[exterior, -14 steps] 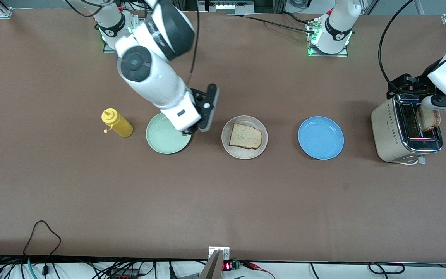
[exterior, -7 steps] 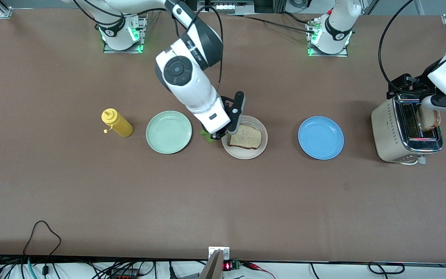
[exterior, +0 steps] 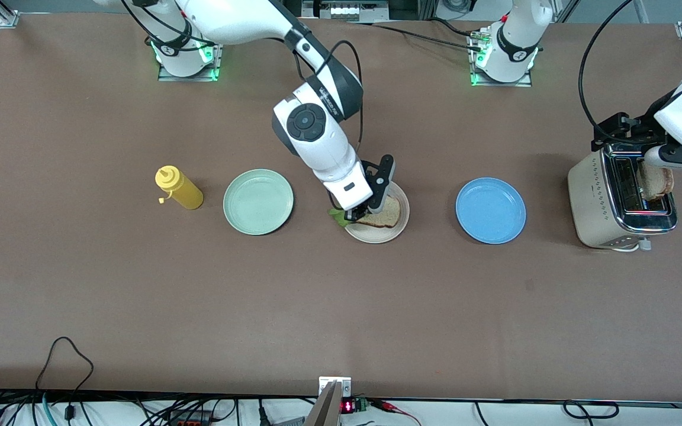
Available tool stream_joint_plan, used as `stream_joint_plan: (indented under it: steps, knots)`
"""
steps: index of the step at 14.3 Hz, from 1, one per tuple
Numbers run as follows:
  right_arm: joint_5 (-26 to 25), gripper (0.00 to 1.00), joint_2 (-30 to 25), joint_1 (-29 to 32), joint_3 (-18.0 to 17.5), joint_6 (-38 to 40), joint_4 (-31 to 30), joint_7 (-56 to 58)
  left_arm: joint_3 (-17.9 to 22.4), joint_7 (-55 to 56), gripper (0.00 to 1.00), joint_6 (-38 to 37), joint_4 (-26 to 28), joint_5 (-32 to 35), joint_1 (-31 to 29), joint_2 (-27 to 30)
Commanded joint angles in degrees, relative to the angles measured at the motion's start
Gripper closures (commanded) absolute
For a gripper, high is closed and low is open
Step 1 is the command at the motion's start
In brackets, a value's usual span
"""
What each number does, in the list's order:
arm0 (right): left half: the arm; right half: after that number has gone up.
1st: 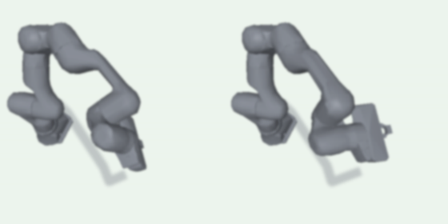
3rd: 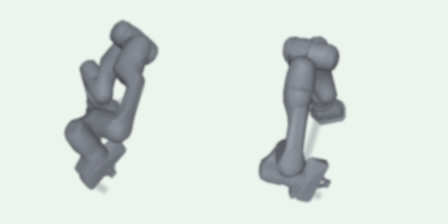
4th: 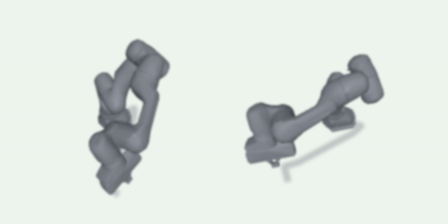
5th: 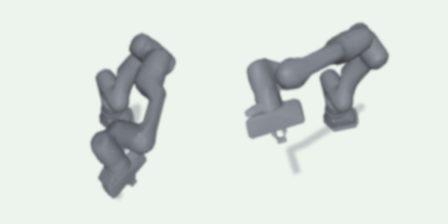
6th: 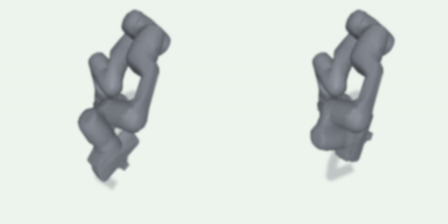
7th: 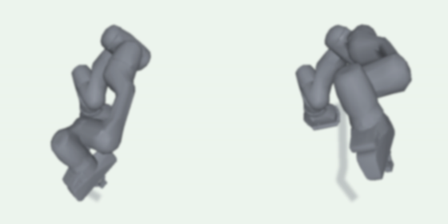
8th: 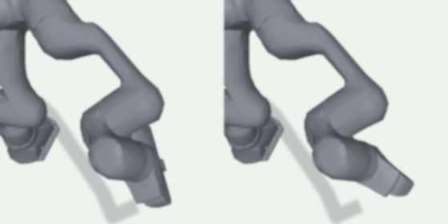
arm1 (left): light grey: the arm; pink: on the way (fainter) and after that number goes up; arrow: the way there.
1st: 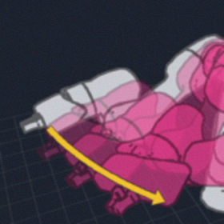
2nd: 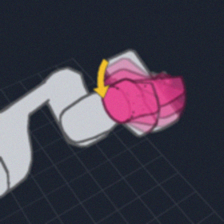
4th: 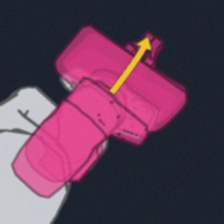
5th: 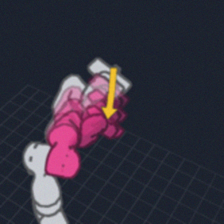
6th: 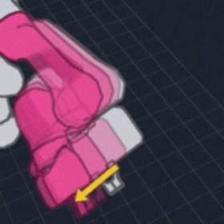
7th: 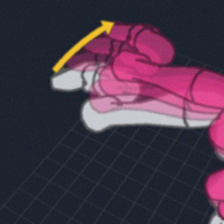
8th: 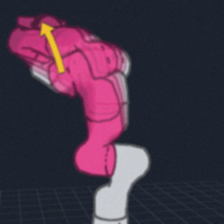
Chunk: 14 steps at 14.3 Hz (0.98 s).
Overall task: Make sandwich in beige plate with both arms
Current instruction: 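Lower the lettuce onto the toast and open the right gripper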
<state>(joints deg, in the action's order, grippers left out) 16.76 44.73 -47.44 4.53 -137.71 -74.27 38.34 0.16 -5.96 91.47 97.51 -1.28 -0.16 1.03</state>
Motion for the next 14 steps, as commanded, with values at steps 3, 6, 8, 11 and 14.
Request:
stream_joint_plan:
  steps: [3, 6, 8, 11, 14]
  knots:
    - [0.9, 1.00, 3.9, -2.1, 0.7, -6.4, 1.6, -3.5, 0.0, -0.4, 0.00, -1.5, -2.0, -1.1, -0.3, -0.9]
    - [0.8, 1.00, 5.2, -3.6, 0.7, -7.7, 1.6, -6.9, -0.1, -0.4, 0.00, -1.5, -2.0, -1.1, -0.3, -0.9]
    - [0.9, 1.00, 5.9, -4.1, 0.7, -10.5, 1.5, -8.4, 0.0, -0.3, 0.00, -1.5, -2.0, -1.1, -0.3, -0.9]
    - [0.9, 1.00, 8.0, -5.1, 0.7, -16.3, 1.6, -11.5, 0.0, -0.4, 0.00, -1.5, -2.0, -1.1, -0.4, -0.9]
    - [0.6, 0.00, 8.1, -5.8, 0.7, -18.5, 1.6, -15.5, 0.0, -0.4, 0.00, -1.5, -2.0, -1.1, -0.4, -0.9]
